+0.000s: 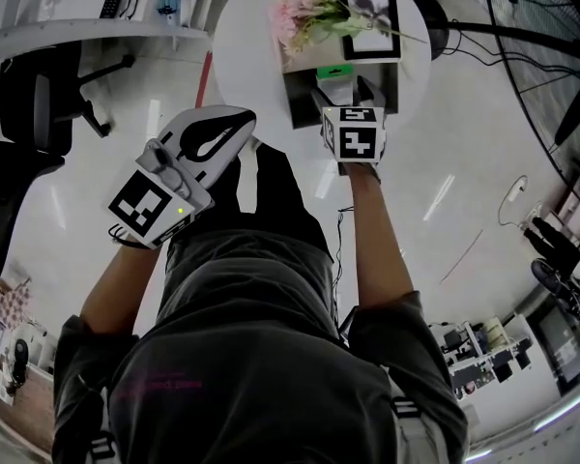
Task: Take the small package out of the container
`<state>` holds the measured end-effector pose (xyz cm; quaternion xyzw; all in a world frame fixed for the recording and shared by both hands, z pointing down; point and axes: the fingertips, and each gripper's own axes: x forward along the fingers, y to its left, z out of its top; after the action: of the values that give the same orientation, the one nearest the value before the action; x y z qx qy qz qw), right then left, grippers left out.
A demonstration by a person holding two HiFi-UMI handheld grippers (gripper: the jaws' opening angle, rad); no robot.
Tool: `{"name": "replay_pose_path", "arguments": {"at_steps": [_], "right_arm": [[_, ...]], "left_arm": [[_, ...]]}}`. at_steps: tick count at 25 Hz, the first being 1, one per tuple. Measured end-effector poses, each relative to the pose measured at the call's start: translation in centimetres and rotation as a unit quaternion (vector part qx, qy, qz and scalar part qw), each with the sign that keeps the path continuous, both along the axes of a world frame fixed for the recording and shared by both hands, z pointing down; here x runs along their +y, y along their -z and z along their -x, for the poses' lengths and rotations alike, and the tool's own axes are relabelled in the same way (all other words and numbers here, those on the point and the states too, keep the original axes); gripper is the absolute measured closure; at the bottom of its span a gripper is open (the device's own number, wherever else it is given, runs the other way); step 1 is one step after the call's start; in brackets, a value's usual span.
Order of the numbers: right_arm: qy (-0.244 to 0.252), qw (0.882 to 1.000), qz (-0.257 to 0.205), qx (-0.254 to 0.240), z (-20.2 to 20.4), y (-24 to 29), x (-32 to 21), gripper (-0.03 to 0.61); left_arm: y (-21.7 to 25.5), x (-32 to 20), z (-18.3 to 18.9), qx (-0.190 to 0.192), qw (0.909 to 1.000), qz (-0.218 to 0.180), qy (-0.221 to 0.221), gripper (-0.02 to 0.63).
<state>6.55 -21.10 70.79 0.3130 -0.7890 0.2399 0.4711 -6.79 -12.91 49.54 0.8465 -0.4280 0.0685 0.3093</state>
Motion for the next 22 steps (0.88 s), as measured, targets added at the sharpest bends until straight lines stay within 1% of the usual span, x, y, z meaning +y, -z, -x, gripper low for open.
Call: {"name": "replay_pose_path", "arguments": {"at_steps": [3, 14, 18, 22], "right_arm": [[0.009, 1.000, 0.007, 0.017, 0.3, -0.5, 0.1, 0.221], [0.011, 0.997, 0.027, 0.071, 0.0, -3.0, 0.3, 0.221], [0.010, 0.996, 0.031, 0.079, 0.1, -2.9, 0.4, 0.221], [0.010, 0.997, 0.025, 0.075, 0.2, -2.8, 0.4, 0.222]], "left_arm": [[-0.3, 0.0, 0.5, 0.001, 1.0000, 0.002, 0.004, 0.598], [-1.0, 0.1, 1.8, 0.004, 0.9999, 0.004, 0.011, 0.598], [-0.9, 0.1, 1.9, 0.005, 0.9999, 0.004, 0.010, 0.598], [-0.7, 0.2, 1.9, 0.005, 1.0000, 0.001, 0.006, 0.598]]}}
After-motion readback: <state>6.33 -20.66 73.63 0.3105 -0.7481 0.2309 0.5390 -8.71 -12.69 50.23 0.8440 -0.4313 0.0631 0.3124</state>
